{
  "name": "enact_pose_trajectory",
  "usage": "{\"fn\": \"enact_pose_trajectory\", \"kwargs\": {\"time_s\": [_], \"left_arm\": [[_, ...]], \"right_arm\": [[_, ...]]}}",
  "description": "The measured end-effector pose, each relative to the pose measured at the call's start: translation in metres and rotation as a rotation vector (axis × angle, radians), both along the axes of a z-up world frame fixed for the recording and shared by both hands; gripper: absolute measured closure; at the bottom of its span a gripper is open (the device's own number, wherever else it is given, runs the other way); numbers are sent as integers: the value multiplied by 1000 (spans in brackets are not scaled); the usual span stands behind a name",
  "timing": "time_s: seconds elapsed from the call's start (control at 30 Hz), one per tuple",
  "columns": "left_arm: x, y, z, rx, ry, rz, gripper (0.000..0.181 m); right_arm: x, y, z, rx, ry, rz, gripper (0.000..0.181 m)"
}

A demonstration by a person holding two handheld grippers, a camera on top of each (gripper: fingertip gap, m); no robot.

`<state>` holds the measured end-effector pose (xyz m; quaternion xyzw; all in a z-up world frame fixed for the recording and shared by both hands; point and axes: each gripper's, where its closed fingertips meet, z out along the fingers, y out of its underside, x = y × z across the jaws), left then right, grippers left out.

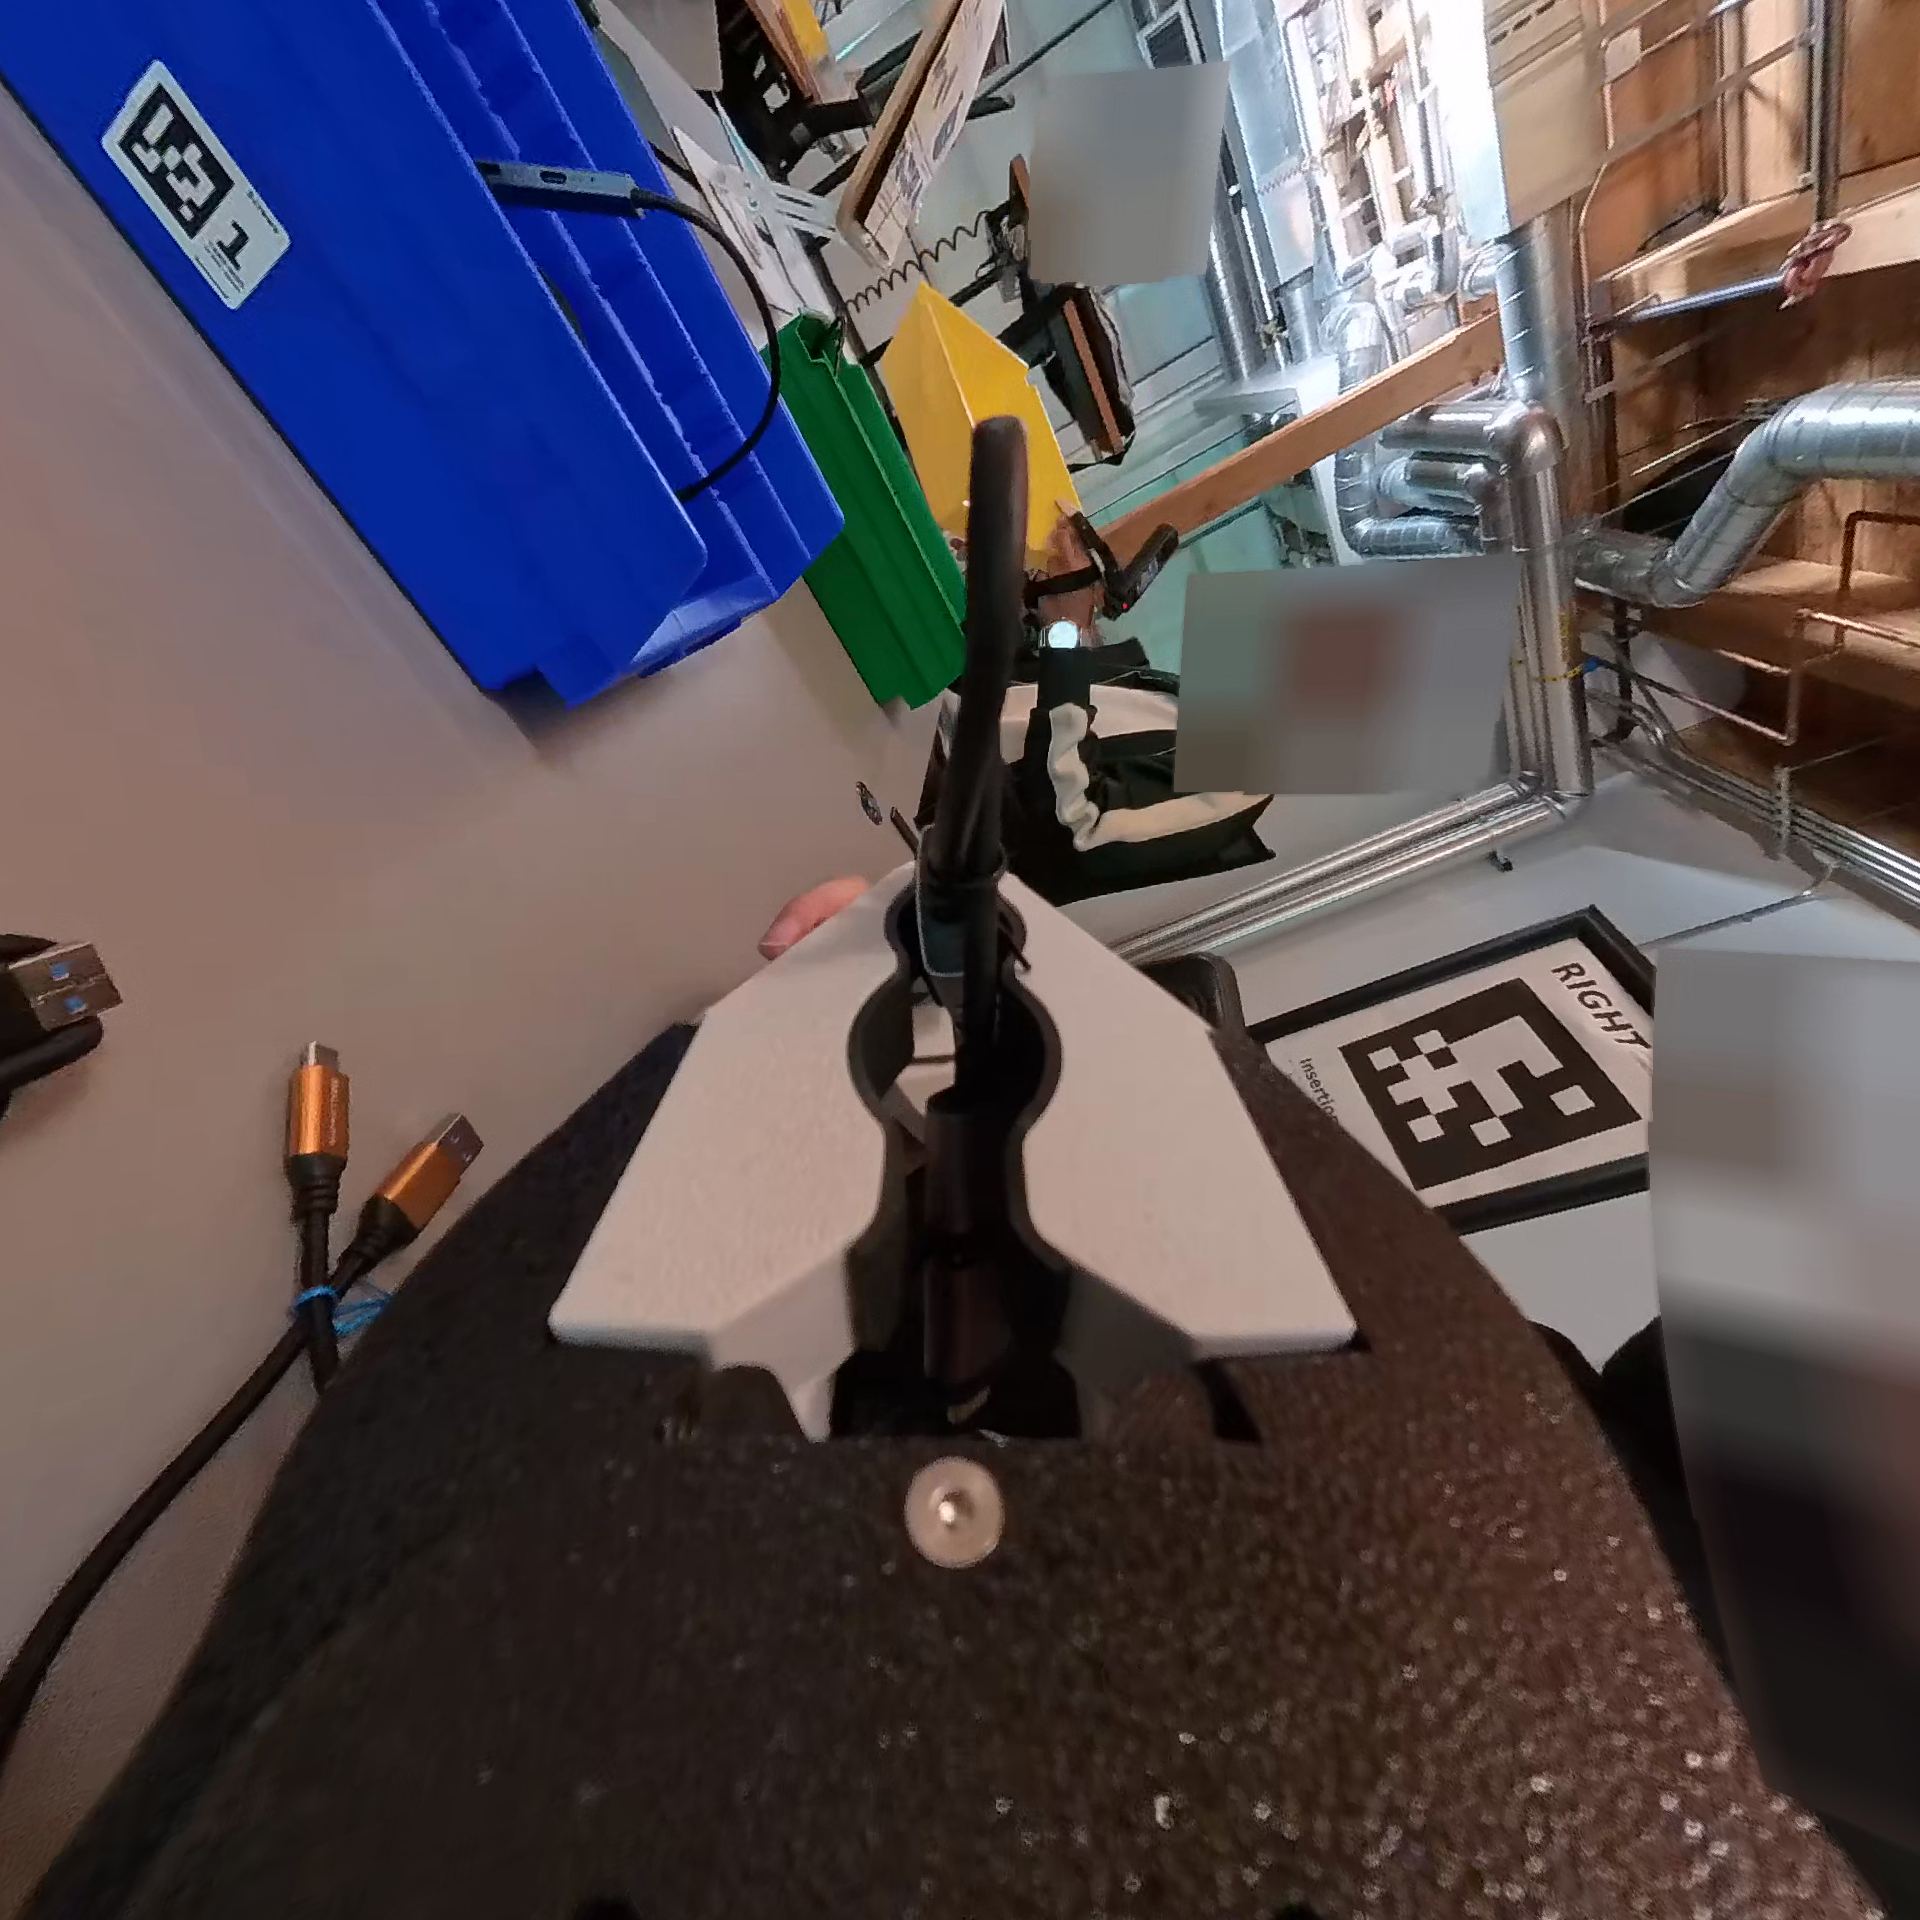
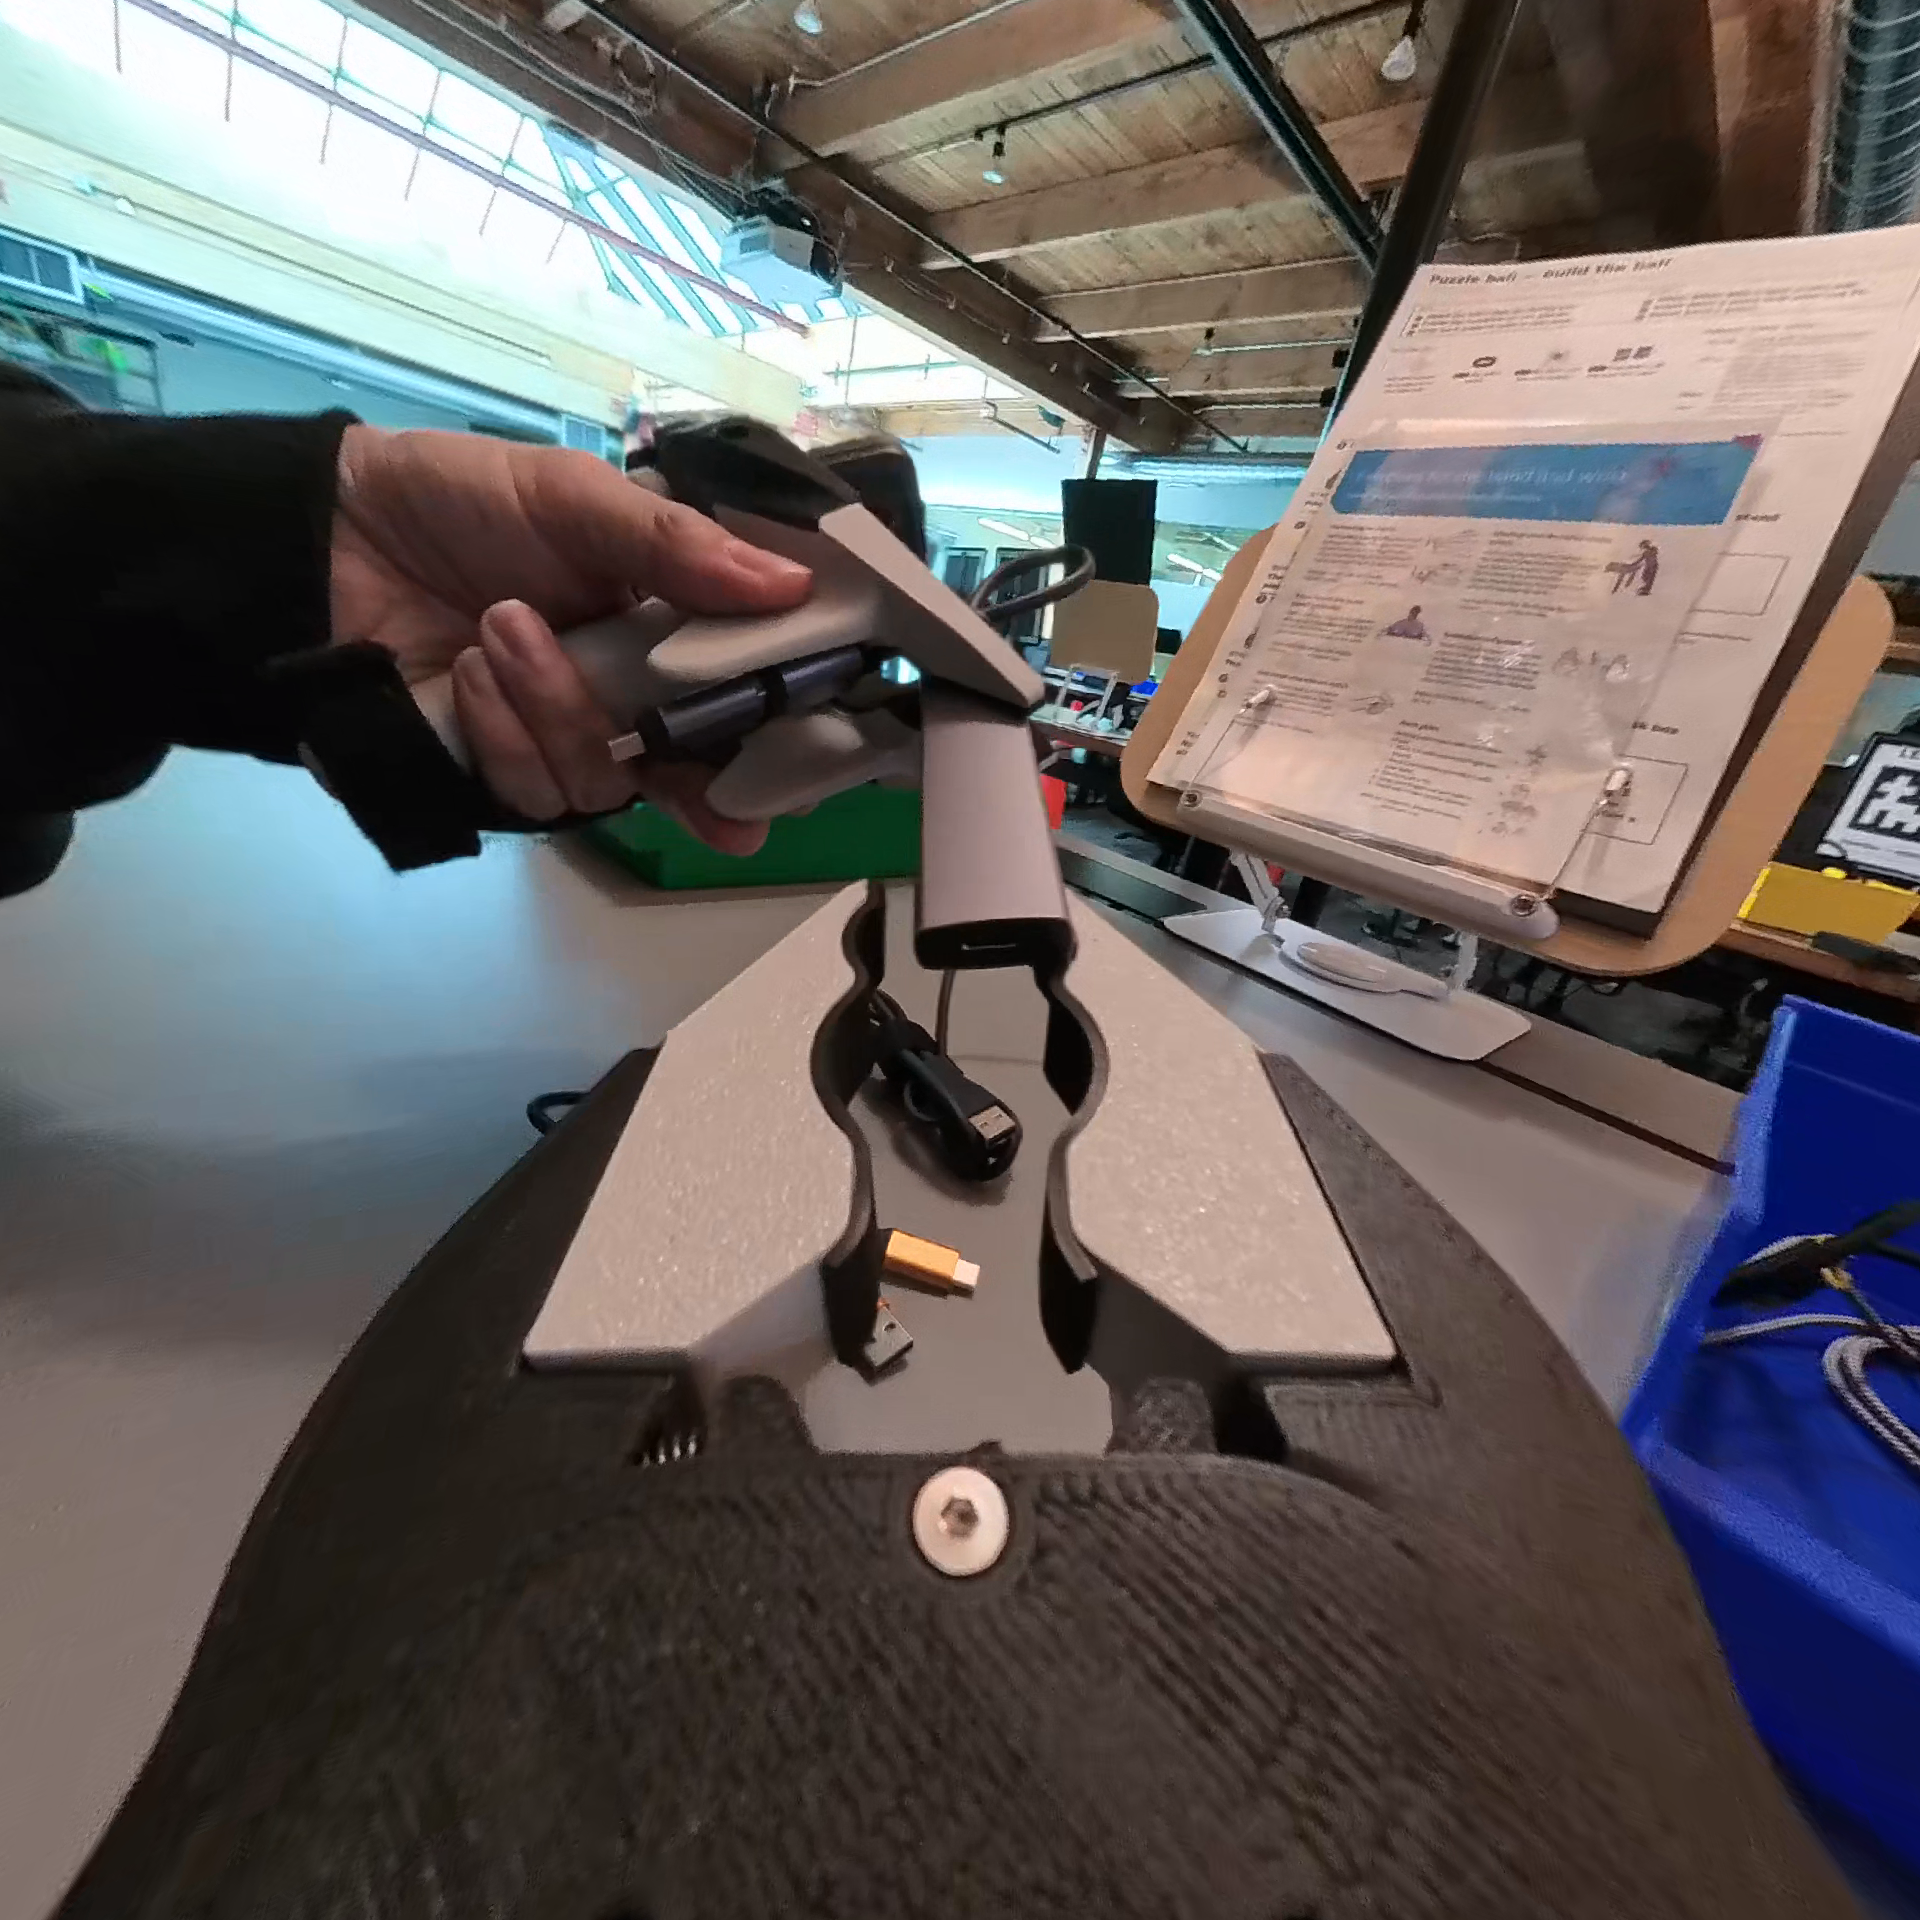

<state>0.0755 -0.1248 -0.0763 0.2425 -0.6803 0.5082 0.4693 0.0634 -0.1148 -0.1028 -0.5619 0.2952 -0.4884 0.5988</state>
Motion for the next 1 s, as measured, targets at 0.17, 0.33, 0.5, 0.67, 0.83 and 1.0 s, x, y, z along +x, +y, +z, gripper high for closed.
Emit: {"fn": "enact_pose_trajectory", "kwargs": {"time_s": [0.17, 0.33, 0.5, 0.67, 0.83, 1.0], "left_arm": [[1, 0, 1, 33, -39, 26, 175], [-2, -1, 4, 59, -78, 16, 175], [3, -5, 15, 3, -126, 71, 171], [11, 0, 34, -82, -233, 181, 140], [3, 13, 43, -133, -371, 264, 124], [8, 35, 34, -102, -699, 389, 126]], "right_arm": [[-5, -3, 8, 29, -43, -5, 141], [-7, -5, 12, 30, -33, 7, 159], [-9, -4, 17, 113, -11, -6, 158], [-14, -9, 21, 352, 26, 65, 158], [-19, -22, 18, 414, 18, 33, 158], [-19, -50, 16, 379, -13, -98, 158]]}}
